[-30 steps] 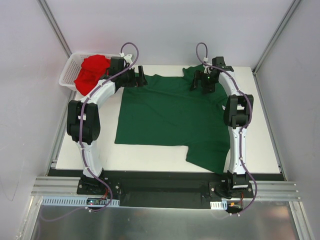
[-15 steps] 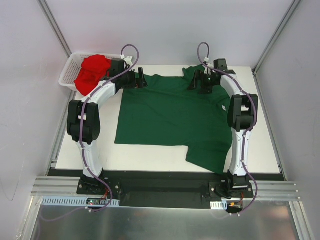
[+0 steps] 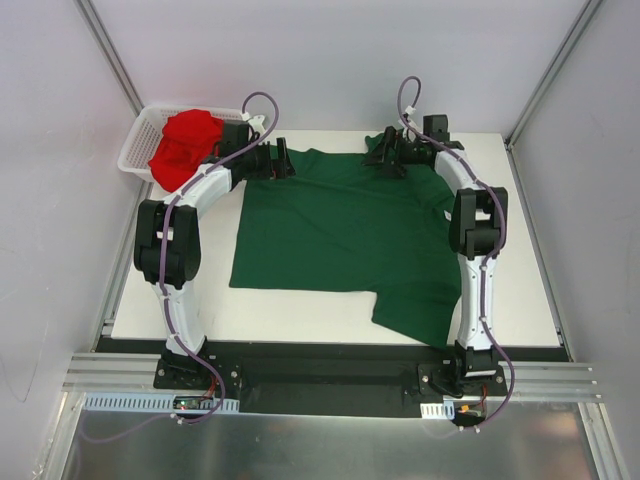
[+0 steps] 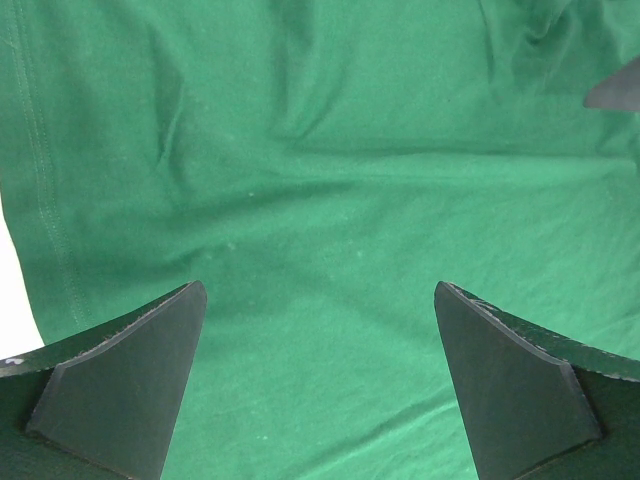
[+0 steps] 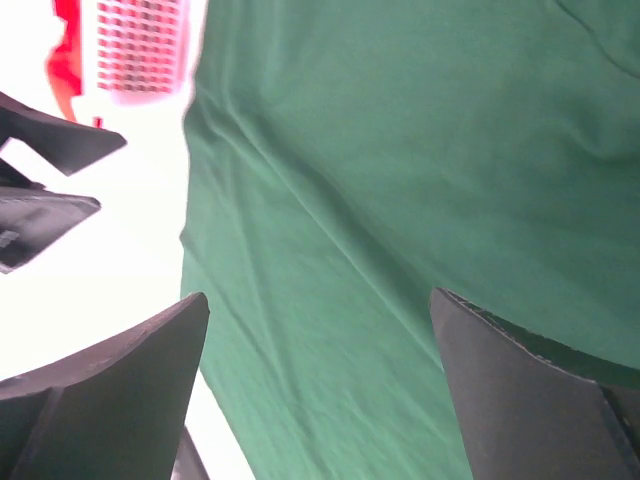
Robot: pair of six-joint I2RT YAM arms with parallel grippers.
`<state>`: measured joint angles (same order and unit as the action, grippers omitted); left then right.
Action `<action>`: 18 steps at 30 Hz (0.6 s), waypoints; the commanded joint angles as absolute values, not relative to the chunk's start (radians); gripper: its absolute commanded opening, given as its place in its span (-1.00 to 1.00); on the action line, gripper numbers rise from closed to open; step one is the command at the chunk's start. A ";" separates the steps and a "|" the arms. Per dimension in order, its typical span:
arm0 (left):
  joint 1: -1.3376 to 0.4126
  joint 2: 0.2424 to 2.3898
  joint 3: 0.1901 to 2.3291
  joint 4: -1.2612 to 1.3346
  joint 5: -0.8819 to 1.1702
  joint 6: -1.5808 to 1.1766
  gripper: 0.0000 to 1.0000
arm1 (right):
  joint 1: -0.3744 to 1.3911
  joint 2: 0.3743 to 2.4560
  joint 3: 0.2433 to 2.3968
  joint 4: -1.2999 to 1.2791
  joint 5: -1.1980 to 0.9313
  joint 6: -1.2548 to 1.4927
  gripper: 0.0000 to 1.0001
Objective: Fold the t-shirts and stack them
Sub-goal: Flatten out the tshirt
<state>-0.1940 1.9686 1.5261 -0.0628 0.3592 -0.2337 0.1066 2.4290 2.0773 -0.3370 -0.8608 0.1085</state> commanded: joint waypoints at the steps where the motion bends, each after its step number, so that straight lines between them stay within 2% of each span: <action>1: -0.183 1.908 1.514 -0.023 0.376 -0.227 0.99 | 0.094 2.502 2.155 -0.210 -1.006 0.296 0.93; 11: -0.181 1.916 1.513 -0.015 0.379 -0.230 0.98 | 0.084 2.526 2.137 -0.170 -1.028 0.360 0.93; 18: -0.183 1.917 1.509 -0.012 0.376 -0.230 0.99 | 0.072 2.542 2.161 -0.238 -0.988 0.336 0.93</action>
